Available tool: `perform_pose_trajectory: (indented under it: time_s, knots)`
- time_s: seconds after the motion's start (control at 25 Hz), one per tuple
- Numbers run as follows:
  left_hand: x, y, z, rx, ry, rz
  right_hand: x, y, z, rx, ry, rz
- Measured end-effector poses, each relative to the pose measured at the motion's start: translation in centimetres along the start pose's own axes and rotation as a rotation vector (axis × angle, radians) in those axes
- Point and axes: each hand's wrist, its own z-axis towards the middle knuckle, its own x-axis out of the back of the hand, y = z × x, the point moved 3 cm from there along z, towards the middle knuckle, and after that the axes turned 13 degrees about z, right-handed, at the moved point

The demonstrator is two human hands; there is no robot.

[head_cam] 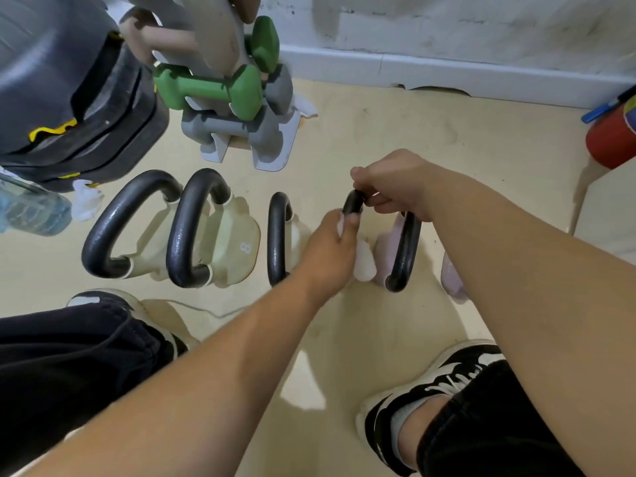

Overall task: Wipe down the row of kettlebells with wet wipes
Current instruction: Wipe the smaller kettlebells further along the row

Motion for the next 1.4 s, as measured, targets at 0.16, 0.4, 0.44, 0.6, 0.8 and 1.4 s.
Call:
perform_pose_trajectory:
  time_s: [0.16, 0.4, 0.44, 0.6, 0.8, 1.4]
  knots:
    - [-0.5, -2.9, -2.6, -0.039, 0.176, -0.032, -1.7, -0.6, -0.9, -0.005, 0.029, -0.012]
    - [0.1, -1.2, -0.8, 0.154, 0.04, -0.158, -1.6, -0.1, -1.0, -0.034, -0.005, 0.016]
    - [0.4, -0.2, -0.2, 0.175, 0.034, -0.16, -1.4, 0.0, -1.0, -0.043, -0.007, 0.017]
    - [1.3, 5.2, 5.0, 0.122, -0.01, 0.128, -1.3, -0.2, -1.1, -0.087, 0.056, 0.146]
    - [-1.7, 2.6, 2.5, -0.252, -0.013, 1.087, -0.2, 0.9, 0.1, -0.028, 0.203, 0.209]
    - [0.1, 5.3, -8.0, -0.002, 0.047, -0.046, 4.5, -0.2, -9.7, 0.221, 0.228, -0.514]
